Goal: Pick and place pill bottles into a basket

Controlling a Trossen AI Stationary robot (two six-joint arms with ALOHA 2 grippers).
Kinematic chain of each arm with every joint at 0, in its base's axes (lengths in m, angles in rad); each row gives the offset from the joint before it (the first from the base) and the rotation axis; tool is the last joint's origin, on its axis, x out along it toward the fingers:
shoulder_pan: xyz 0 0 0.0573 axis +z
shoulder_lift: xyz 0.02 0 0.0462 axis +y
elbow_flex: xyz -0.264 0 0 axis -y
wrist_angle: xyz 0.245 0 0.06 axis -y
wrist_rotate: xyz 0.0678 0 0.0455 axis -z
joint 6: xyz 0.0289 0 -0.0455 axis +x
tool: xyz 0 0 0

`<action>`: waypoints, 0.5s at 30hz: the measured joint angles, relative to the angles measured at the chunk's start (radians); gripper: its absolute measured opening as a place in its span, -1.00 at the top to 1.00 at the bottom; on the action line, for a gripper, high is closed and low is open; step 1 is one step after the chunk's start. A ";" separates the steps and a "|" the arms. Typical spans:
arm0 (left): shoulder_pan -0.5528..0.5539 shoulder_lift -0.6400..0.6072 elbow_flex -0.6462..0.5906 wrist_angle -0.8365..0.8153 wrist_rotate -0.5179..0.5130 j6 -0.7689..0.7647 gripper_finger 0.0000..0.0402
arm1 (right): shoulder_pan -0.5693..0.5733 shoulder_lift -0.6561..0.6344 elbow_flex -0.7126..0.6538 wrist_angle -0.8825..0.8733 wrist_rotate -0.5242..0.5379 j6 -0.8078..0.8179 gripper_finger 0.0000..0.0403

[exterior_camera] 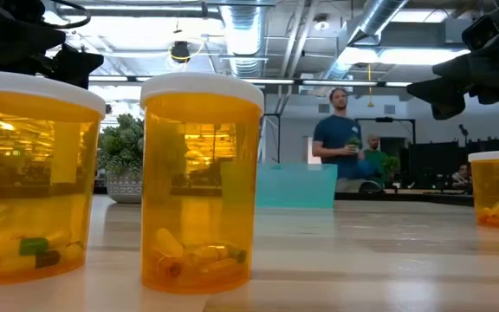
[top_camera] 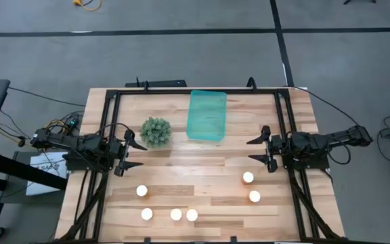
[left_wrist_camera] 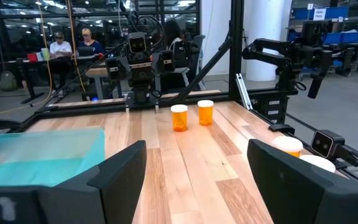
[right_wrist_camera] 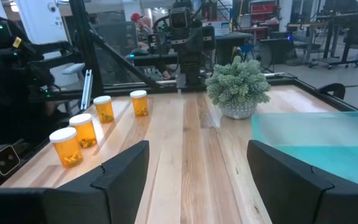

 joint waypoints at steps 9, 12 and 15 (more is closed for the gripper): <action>0.000 0.000 0.000 0.000 0.000 0.004 -0.34 | 0.000 0.000 0.000 0.000 0.000 0.000 -0.32; 0.000 0.000 0.000 0.000 0.000 0.004 -0.34 | 0.000 0.000 0.000 0.000 0.000 0.000 -0.32; 0.000 0.000 0.000 0.000 0.000 0.000 -0.34 | 0.000 0.000 0.000 0.000 0.000 0.000 -0.32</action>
